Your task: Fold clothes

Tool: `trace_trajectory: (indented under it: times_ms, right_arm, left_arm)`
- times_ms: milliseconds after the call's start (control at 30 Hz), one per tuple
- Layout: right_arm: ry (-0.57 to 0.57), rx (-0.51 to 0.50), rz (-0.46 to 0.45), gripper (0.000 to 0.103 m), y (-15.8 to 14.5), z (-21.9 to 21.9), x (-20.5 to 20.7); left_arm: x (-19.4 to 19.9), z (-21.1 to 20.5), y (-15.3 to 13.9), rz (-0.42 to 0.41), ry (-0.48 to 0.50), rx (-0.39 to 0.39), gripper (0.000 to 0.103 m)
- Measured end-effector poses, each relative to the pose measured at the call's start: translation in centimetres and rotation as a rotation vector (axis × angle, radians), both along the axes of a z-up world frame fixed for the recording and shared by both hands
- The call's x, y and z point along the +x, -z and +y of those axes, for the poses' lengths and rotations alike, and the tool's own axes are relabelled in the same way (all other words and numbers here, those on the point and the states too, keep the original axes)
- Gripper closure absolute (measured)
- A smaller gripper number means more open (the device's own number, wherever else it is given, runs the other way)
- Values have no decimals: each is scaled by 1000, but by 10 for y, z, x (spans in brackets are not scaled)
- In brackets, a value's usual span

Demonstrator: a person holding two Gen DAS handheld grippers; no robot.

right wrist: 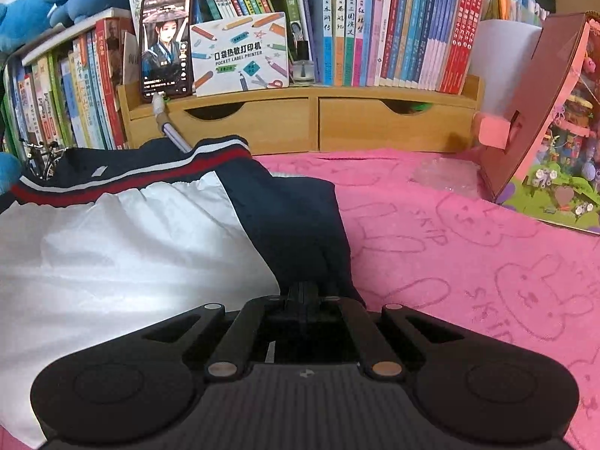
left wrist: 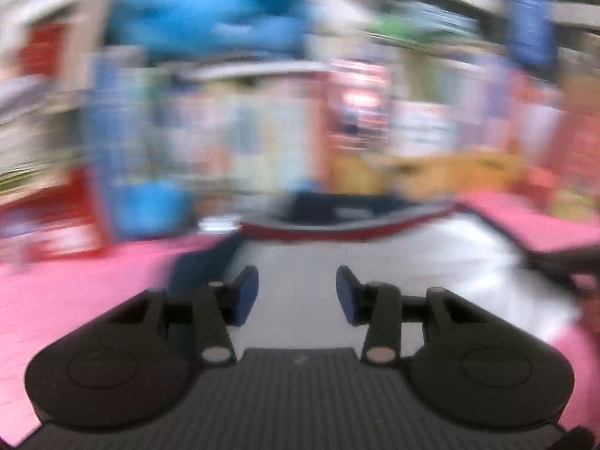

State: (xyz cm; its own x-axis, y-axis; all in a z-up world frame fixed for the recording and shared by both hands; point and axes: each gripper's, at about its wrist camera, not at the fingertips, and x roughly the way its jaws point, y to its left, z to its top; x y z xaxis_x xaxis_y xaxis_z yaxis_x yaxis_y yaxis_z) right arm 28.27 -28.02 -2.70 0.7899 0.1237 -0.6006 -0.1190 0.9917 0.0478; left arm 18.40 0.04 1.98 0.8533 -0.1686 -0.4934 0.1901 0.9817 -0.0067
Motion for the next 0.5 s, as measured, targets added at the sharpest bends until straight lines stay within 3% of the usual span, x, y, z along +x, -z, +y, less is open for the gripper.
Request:
trace_trajectory:
  times_ms: [67, 133, 200, 267, 300, 467, 500]
  right_arm:
    - [-1, -7, -1, 102, 0, 1, -1]
    - [-2, -5, -2, 102, -1, -1, -2]
    - [-4, 7, 0, 102, -1, -2, -3]
    - [-9, 15, 1, 102, -1, -3, -3]
    - [-14, 16, 2, 102, 0, -3, -3]
    - [-31, -3, -1, 101, -1, 1, -2]
    - [-35, -5, -2, 101, -1, 2, -2]
  left_arm:
    - [30, -30, 21, 90, 41, 49, 61]
    - [51, -34, 40, 126, -2, 117, 61]
    - [58, -10, 48, 120, -81, 144, 63]
    - [60, 16, 54, 101, -132, 170, 79]
    - [57, 30, 55, 87, -138, 184, 101]
    - [52, 80, 67, 97, -292, 262, 99]
    - [51, 90, 69, 107, -299, 230, 100]
